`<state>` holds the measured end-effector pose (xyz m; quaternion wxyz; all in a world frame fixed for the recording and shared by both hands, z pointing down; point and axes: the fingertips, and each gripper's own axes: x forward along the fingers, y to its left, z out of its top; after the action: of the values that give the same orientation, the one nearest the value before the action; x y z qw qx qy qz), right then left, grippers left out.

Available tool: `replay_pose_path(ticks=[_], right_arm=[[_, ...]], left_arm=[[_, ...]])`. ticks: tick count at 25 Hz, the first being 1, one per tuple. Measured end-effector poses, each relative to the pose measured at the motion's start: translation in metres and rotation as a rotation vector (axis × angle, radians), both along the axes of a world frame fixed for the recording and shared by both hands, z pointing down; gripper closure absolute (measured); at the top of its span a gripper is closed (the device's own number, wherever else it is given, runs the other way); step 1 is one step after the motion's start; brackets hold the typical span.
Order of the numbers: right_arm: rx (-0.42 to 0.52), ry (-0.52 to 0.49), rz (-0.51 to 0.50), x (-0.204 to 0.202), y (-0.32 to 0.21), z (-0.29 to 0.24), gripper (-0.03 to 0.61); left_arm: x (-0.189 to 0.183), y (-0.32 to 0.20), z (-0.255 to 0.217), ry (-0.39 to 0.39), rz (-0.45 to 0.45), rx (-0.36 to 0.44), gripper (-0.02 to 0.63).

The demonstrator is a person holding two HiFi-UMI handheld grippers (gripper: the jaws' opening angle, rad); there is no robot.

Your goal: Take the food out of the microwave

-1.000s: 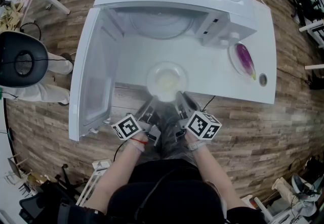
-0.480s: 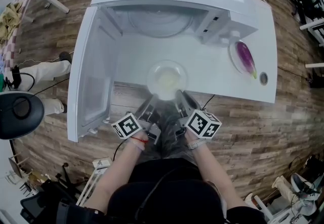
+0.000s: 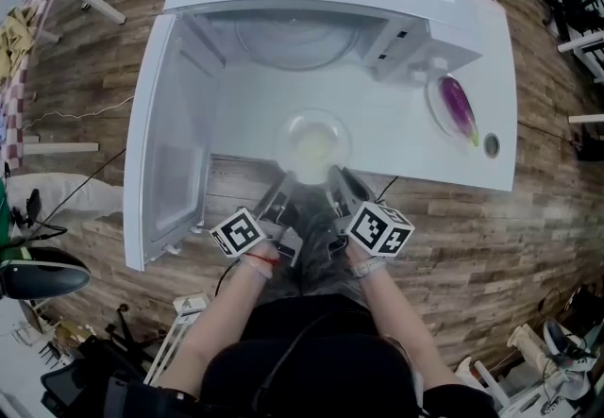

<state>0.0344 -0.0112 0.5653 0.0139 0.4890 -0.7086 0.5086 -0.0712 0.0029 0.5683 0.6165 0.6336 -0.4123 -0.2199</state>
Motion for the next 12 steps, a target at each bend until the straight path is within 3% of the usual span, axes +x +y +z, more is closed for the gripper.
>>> replay_pose_path(ticks=[8,12], right_arm=[[-0.009,0.051,-0.023,-0.001,0.003,0.000,0.494],[-0.008,0.052,-0.023,0.000,0.006,-0.002,0.492]], left_arm=[[-0.004,-0.001,0.007,-0.017,-0.024,-0.040,0.584],[0.003,-0.008,-0.003,0.094,-0.062,-0.026,0.588]])
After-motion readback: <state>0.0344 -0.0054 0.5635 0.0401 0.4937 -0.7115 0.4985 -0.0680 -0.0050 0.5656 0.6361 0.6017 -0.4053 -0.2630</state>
